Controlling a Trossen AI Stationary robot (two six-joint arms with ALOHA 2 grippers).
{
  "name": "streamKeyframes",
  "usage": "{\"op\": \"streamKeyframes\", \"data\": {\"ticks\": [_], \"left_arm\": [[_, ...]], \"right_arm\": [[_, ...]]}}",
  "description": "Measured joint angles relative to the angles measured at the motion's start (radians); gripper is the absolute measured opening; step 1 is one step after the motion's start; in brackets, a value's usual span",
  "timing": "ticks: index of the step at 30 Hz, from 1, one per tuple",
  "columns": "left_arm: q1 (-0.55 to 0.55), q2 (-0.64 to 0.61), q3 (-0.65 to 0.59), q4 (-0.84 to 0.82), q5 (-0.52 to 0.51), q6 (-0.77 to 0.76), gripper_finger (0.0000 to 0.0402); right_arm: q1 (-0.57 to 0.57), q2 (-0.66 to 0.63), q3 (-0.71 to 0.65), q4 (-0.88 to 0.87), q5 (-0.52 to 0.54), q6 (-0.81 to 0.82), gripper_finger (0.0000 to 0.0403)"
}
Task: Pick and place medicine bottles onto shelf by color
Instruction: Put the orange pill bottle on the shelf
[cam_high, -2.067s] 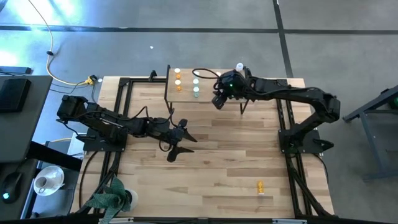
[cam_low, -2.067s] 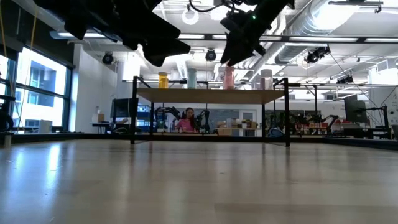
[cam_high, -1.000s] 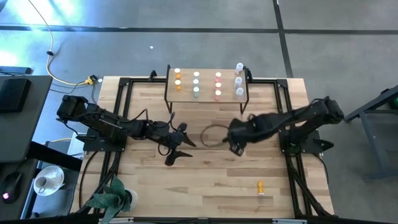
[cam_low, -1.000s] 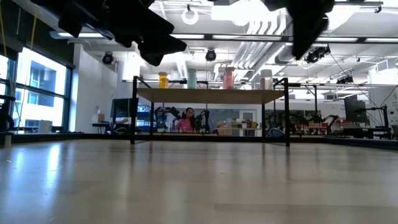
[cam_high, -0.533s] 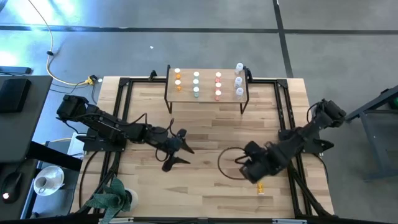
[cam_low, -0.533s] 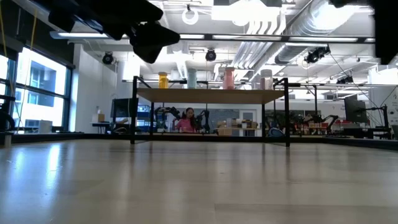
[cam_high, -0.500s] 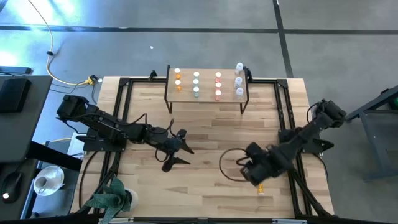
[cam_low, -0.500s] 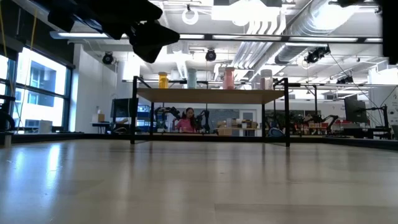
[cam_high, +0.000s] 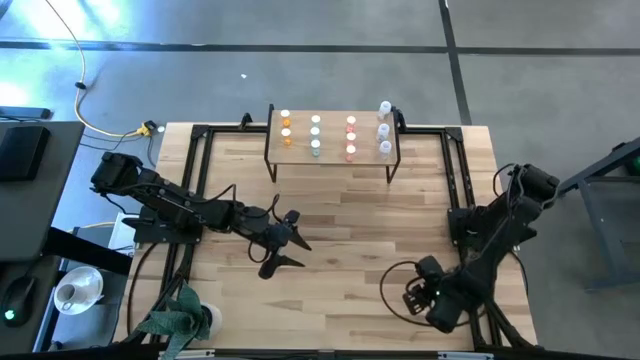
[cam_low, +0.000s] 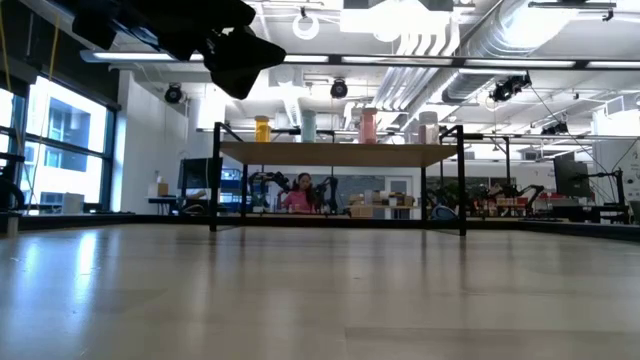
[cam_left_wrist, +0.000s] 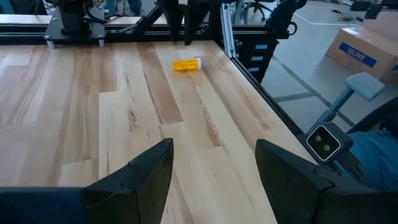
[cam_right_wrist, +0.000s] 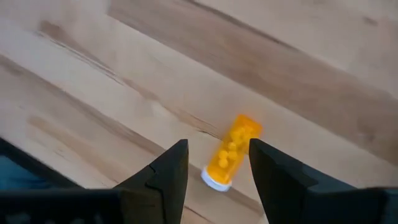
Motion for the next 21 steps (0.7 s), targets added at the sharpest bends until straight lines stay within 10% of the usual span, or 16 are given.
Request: {"op": "streamKeyframes", "data": {"ticks": [21], "left_arm": [[0.000,0.000,0.000,0.000,-0.019,0.001,0.0218]], "right_arm": [[0.021,0.062,-0.131,0.173,-0.107,0.110,0.0161]]}}
